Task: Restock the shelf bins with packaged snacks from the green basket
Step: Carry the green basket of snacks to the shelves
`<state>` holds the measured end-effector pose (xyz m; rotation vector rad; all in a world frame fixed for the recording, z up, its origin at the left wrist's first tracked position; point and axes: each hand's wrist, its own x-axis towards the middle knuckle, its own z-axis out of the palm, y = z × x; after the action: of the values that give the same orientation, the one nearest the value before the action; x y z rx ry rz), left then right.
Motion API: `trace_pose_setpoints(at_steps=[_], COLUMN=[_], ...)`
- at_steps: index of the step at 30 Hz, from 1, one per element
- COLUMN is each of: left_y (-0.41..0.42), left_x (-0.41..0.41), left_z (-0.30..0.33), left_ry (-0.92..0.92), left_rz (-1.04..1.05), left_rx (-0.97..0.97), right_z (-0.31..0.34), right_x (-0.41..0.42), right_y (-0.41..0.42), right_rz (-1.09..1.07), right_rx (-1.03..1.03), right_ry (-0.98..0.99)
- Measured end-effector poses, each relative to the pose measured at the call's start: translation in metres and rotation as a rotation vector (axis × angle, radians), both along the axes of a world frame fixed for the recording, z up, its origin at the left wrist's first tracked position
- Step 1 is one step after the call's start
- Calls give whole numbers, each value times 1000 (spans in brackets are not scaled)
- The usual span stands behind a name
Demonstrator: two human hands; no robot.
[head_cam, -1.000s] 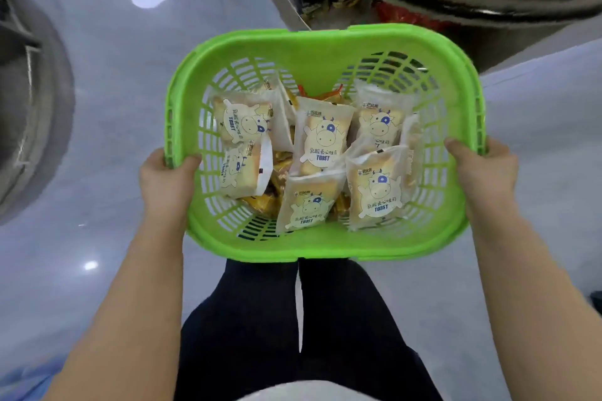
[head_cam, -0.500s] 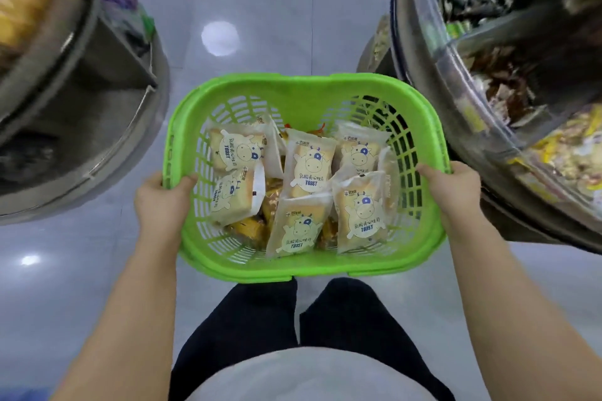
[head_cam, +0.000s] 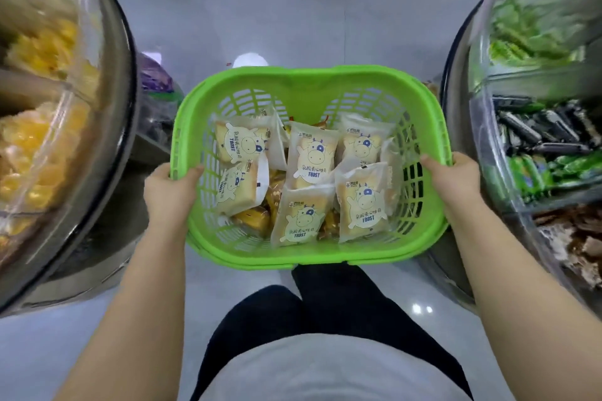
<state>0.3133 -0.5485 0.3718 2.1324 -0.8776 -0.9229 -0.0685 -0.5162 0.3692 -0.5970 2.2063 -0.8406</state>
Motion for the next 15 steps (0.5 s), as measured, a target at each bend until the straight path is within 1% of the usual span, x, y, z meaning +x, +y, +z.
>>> trace_pose_setpoints(at_steps=[2,5,8,12,15], left_y=[-53,-135,-219,-342,-440], left_x=[-6,-15,-27,-55,-77], left_z=[8,15,10,-3,-3], left_ry=[6,-38,-36,-12,0], left_rz=[-11,-61,-100,-177,-260], left_rx=[-6,-4,-22,-30,-5], right_z=[5,12,8,-1,5], right_x=[-8,-20,-32,-48,-56], right_y=[-47,-117,-185,-276,-340], right_rz=[-8,-31,-72,-154,-245], right_rx=[-7,2,-5,26,48], right_ry=[-3,6,-1,1,25])
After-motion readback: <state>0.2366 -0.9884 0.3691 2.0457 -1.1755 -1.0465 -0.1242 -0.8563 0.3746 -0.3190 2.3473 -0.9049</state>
